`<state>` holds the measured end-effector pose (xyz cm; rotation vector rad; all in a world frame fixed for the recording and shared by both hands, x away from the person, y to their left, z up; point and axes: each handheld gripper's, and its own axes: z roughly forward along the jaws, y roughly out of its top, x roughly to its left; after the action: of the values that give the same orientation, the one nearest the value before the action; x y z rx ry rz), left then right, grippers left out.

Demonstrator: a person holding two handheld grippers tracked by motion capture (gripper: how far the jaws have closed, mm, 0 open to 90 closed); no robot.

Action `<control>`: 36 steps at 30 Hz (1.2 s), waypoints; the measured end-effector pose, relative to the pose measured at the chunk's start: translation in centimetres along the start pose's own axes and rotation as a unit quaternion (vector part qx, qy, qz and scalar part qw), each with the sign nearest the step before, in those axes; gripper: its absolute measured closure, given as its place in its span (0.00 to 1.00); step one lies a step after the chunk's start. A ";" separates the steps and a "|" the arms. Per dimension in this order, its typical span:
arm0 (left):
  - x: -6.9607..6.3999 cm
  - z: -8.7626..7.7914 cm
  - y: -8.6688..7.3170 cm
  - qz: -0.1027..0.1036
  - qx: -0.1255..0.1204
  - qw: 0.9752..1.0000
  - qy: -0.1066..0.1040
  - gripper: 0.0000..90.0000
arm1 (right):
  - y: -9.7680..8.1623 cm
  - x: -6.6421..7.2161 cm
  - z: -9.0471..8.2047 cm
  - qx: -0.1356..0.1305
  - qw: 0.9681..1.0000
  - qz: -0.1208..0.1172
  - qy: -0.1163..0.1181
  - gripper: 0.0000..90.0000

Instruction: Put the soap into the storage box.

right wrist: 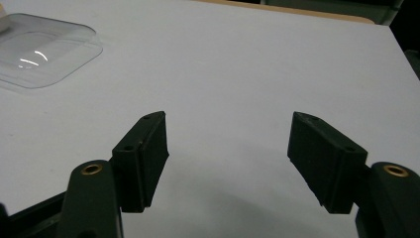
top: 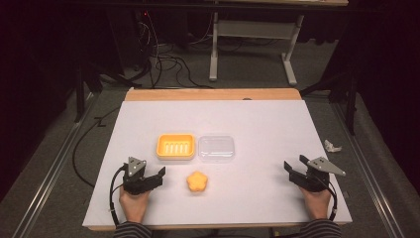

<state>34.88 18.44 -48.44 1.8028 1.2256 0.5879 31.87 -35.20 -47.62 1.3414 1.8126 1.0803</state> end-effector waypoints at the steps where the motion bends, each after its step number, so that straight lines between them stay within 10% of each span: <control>1: 0.0 0.0 0.0 -0.003 -0.003 1.000 -0.002 0.24 | 0.0 0.0 0.0 0.002 1.000 -0.002 0.001 0.36; 36: -0.2 0.0 1.2 0.009 0.003 0.999 -0.031 0.25 | -0.1 -0.2 -0.2 -0.011 1.000 0.010 -0.007 0.36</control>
<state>35.41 18.05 -47.41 1.8258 1.1708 0.5349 31.72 -35.42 -47.60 1.3538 1.7755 1.0973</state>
